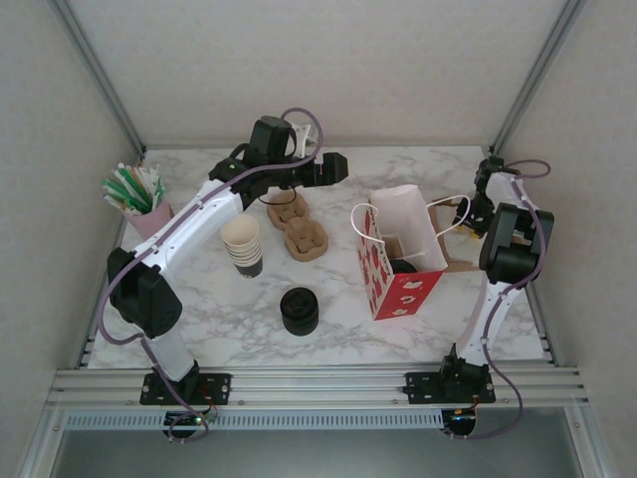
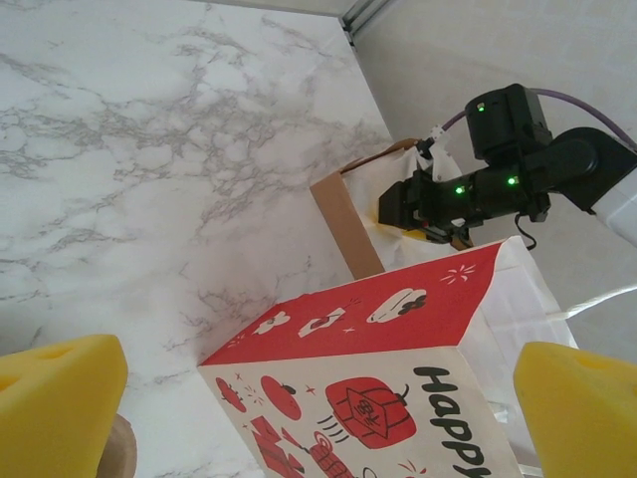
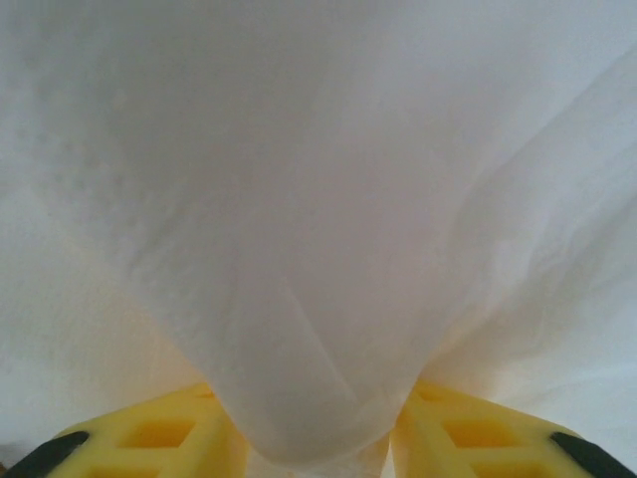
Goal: Pack the takeout coffee
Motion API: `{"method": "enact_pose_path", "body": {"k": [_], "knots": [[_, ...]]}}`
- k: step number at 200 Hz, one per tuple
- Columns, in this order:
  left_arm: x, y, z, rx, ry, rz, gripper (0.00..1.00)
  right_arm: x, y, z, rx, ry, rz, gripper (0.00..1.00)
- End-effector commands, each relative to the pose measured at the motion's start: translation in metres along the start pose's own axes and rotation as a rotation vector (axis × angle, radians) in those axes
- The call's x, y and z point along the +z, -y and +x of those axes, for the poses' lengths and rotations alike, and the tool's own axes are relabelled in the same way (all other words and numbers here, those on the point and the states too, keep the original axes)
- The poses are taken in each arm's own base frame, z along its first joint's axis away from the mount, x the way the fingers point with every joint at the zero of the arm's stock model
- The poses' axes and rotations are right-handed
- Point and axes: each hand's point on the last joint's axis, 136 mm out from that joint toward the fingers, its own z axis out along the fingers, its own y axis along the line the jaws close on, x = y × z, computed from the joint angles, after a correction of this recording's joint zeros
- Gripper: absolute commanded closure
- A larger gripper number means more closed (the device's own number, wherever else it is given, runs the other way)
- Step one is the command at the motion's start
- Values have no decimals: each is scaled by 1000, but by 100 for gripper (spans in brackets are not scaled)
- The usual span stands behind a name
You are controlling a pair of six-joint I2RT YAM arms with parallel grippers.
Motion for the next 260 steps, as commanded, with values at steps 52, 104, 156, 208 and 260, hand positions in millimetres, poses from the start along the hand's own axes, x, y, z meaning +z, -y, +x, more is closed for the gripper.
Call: {"method": "enact_pose_path", "body": {"k": [52,104,156,208,260], "knots": [[-12,1,-7,-3,36,31,0,-30,-2,1,5,56,-14,72],[-19,-12,-11,-13,73,-8,0,-51,0,-1,12,101,-19,82],[-39,-27,-20,-9,166,-74,0,-84,2,-6,25,183,-22,89],[-63,-51,-27,-14,261,-177,0,-111,4,-8,36,245,-31,100],[-113,-100,-31,-41,438,-401,0,-197,5,-9,63,450,-102,100]]}}
